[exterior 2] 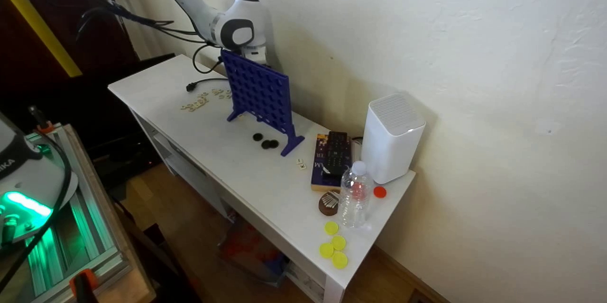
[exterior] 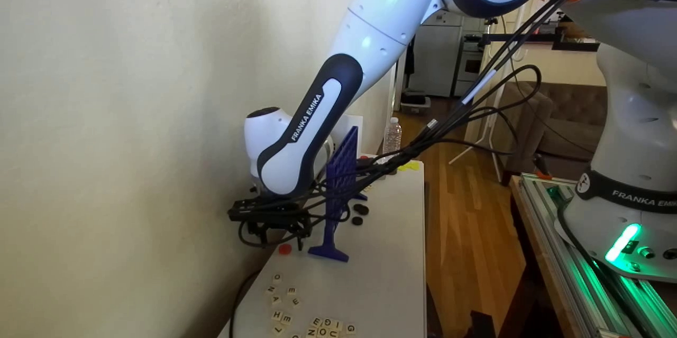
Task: Move the orange object to the right
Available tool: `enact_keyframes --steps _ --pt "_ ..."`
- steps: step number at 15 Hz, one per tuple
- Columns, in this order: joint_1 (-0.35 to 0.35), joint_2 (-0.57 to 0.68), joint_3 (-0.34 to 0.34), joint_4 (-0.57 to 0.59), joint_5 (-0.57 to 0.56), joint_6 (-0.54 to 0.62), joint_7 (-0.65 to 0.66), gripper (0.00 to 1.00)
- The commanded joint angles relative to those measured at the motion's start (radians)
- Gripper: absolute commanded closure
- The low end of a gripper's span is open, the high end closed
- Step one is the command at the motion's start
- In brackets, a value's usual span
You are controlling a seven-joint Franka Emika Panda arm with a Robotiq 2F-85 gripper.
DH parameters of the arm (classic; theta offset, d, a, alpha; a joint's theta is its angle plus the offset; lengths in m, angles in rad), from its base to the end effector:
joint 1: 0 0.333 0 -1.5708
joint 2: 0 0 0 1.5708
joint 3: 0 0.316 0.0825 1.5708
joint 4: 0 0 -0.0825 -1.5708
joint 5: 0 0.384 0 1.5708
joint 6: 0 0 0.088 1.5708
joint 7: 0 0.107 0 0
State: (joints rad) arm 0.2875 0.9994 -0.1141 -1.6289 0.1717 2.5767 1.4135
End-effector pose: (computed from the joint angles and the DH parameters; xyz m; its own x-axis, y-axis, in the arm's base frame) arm 0.6444 0.1153 0.0326 0.2315 -0.9728 0.0039 -0.9720 -0.2311 0.0418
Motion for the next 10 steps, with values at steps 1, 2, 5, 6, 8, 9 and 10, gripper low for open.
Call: enact_keyframes --steps 1,2,5,6,8,9,10 --pt "0.012 0.034 -0.013 0.041 -0.019 0.003 0.045 0.00" --pt "0.013 0.036 -0.014 0.041 -0.020 0.007 0.046 0.00" --pt "0.009 0.038 -0.014 0.047 -0.018 0.003 0.046 0.09" --pt "0.009 0.038 -0.016 0.047 -0.018 0.006 0.048 0.20" --pt "0.010 0.036 -0.018 0.046 -0.019 0.005 0.049 0.31" --pt "0.008 0.034 -0.016 0.046 -0.018 0.003 0.048 0.33" --pt "0.008 0.033 -0.016 0.046 -0.018 0.002 0.048 0.37"
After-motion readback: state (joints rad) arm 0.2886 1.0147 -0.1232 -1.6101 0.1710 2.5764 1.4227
